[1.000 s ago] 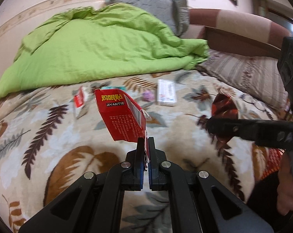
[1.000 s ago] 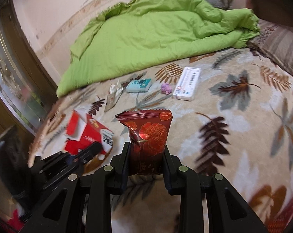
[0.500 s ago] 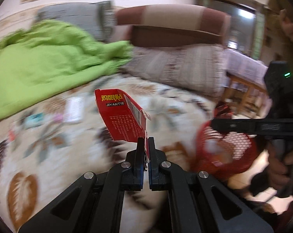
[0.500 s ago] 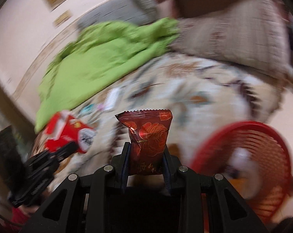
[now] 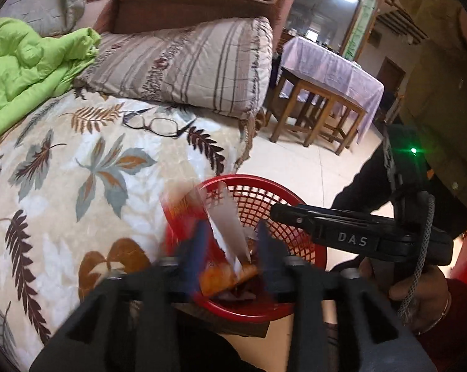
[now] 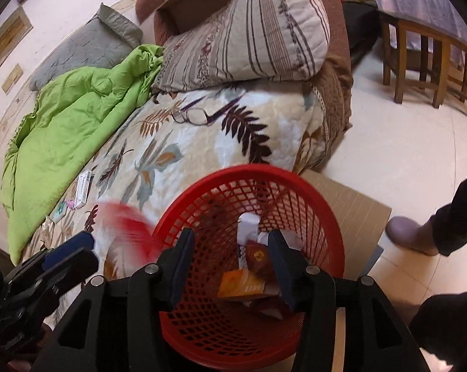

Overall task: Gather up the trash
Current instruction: 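Carry the red packet and brown wrapper over the red basket and open both grippers, then move both open grippers back toward the trash on the bed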

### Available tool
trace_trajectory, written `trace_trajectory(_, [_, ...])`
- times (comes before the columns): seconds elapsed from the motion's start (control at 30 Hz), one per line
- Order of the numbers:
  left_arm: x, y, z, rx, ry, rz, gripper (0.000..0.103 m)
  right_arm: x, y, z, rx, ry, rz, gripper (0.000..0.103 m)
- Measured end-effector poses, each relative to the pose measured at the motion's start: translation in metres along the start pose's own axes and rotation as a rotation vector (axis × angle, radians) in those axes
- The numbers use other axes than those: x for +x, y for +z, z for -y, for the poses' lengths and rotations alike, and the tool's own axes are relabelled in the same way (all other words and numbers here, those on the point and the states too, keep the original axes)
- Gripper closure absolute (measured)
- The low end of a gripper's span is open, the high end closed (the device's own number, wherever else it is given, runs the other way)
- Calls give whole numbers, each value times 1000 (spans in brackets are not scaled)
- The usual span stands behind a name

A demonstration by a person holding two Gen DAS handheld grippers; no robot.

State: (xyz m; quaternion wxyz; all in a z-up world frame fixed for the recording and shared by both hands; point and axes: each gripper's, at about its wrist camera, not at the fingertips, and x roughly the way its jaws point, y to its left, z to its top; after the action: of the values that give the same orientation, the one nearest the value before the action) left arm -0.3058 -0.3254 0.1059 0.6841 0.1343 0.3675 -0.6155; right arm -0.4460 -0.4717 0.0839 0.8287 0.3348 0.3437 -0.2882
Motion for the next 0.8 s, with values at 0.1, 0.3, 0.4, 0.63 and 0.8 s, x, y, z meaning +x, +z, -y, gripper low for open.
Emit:
trace_trajectory(0.1, [-15, -5, -11, -12, 51, 32, 56, -1, 3, -13, -32, 33, 15, 49])
trace_trajectory(0.3, [-66, -17, -60, -98, 167, 101, 47, 13, 0, -66, -137, 116, -1, 49])
trace_trajectory(0.4, [-95, -27, -89, -150, 253, 124, 45, 21, -5, -102, -216, 162, -25, 49])
trace_trajectory(0.63, [-157, -56, -172, -308, 440, 170, 42, 36, -15, -184, -384, 255, -59, 49])
trace_trajectory(0.8, [-205, -77, -250, -479, 611, 203, 41, 45, -16, -233, -468, 324, -84, 49])
